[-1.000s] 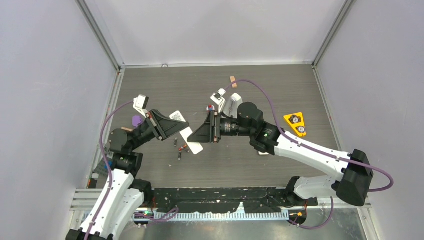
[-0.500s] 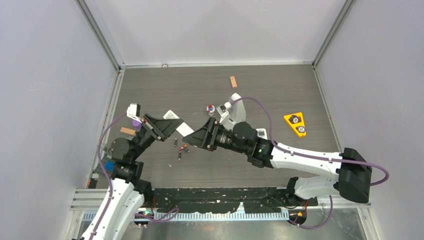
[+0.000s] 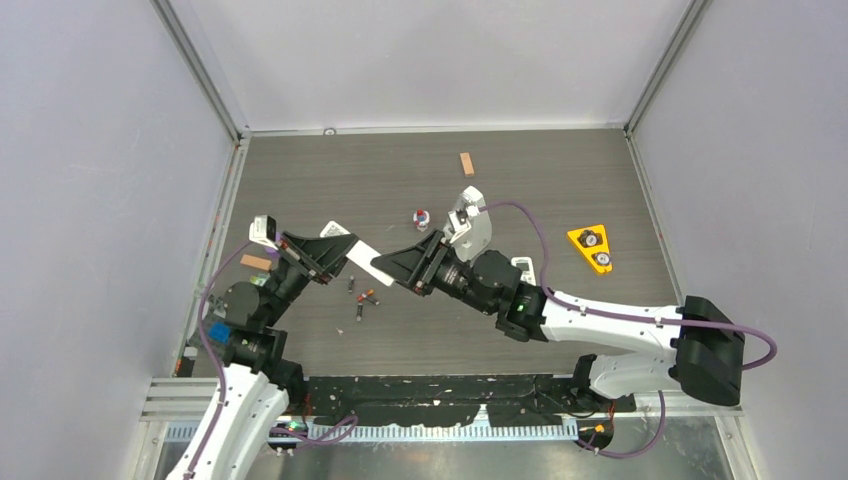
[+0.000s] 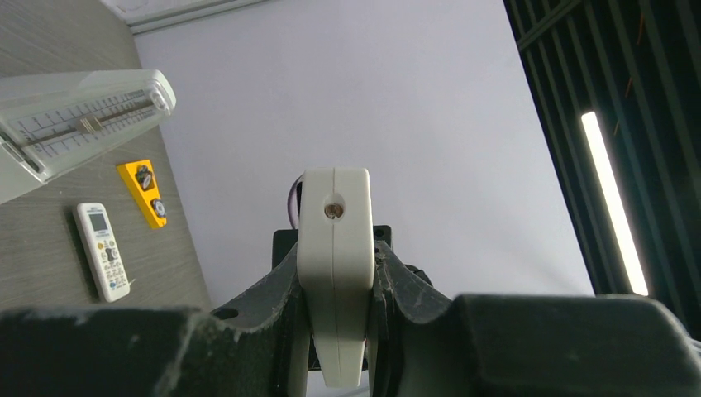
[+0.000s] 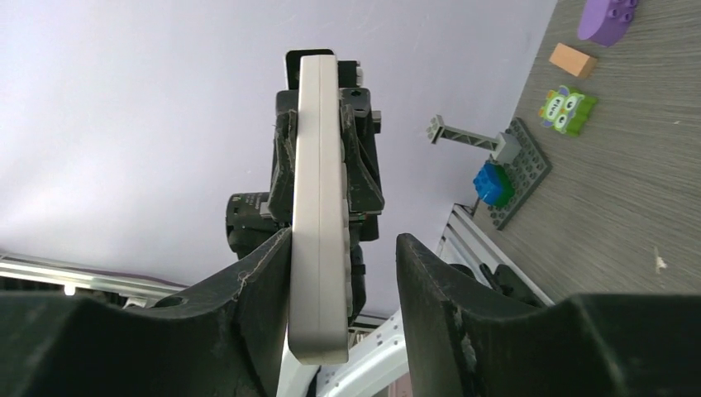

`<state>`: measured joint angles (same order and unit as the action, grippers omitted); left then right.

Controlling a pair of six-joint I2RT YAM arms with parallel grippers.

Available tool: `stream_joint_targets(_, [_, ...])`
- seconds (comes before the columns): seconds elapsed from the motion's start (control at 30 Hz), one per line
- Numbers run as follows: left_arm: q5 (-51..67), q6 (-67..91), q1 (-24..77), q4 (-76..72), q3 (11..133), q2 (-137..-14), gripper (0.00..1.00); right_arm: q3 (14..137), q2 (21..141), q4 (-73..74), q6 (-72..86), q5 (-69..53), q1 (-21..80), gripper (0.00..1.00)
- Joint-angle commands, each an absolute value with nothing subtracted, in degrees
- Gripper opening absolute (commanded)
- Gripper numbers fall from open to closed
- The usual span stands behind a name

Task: Load the batteries into the remote control

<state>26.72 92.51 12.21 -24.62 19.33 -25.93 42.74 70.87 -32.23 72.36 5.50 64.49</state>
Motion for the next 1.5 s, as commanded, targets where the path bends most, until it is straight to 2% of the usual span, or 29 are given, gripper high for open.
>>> stream_joint_targets(0.0, [25.02, 96.18, 12.13, -25.14, 18.93, -24.01, 0.0, 45.61, 72.43, -35.15, 74.36, 9.06, 65.24, 0.51])
stream_joint_targets(0.27, [25.64, 96.31, 12.16, -26.61, 19.48, -24.57, 0.0, 48.49, 73.29, -27.41, 76.0, 8.04, 65.25, 0.52])
stream_joint_targets(0.47, [23.26, 96.5, 12.13, -28.16, 19.51, -24.55, 0.0, 46.98, 72.85, -24.98, 77.54, 7.79, 65.53, 0.32])
stream_joint_targets(0.63, [17.54, 95.44, 12.13, -24.42, 20.04, -22.47, 0.0, 43.95, 71.76, -25.58, 77.64, 7.17, 65.57, 0.1])
stream_joint_targets(0.73, [13.19, 93.77, 12.14, -20.68, 20.85, -20.06, 0.0, 41.42, 70.97, -27.04, 77.5, 7.17, 65.57, 0.07])
stream_joint_targets(0.97, [5.87, 93.16, 12.13, -17.07, 21.19, -17.67, 0.0, 36.44, 69.51, -33.69, 76.29, 7.36, 65.58, 0.05])
stream_joint_targets(1.27, [3.01, 91.43, 12.14, -13.11, 21.27, -16.77, 0.0, 33.05, 66.71, -35.95, 75.11, 8.87, 65.46, 0.06])
stream_joint_targets(1.37, [4.47, 91.37, 12.13, -13.82, 20.66, -17.39, 0.0, 33.55, 66.96, -36.27, 75.37, 8.79, 65.48, 0.16])
stream_joint_targets(1.47, [6.61, 90.32, 12.13, -13.58, 20.44, -18.13, 0.0, 35.37, 67.47, -34.69, 75.58, 8.65, 65.13, 0.31])
